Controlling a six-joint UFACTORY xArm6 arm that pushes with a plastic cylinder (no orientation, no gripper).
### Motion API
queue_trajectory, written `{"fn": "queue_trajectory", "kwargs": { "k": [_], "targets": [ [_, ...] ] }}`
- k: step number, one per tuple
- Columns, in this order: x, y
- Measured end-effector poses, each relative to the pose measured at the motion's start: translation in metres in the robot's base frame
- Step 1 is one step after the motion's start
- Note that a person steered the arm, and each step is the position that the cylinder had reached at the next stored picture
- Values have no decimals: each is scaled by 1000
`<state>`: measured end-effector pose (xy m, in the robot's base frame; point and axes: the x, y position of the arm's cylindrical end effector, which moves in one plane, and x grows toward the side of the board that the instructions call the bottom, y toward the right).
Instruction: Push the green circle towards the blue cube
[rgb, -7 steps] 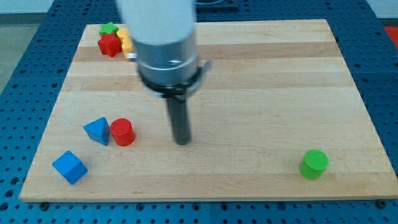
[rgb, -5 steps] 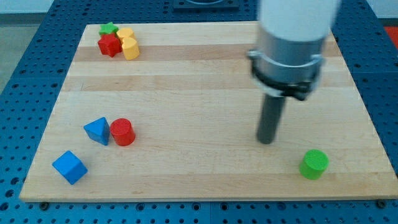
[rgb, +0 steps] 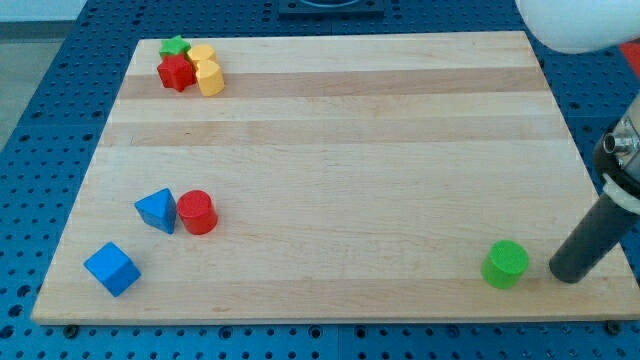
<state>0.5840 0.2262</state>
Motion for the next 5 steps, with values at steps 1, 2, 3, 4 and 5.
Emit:
{"fn": "queue_trajectory", "kwargs": {
  "k": [1,2,3,4,5],
  "targets": [
    [0,-38],
    [0,-76],
    [0,-107],
    [0,-146],
    [-2,-181]
  ]
}}
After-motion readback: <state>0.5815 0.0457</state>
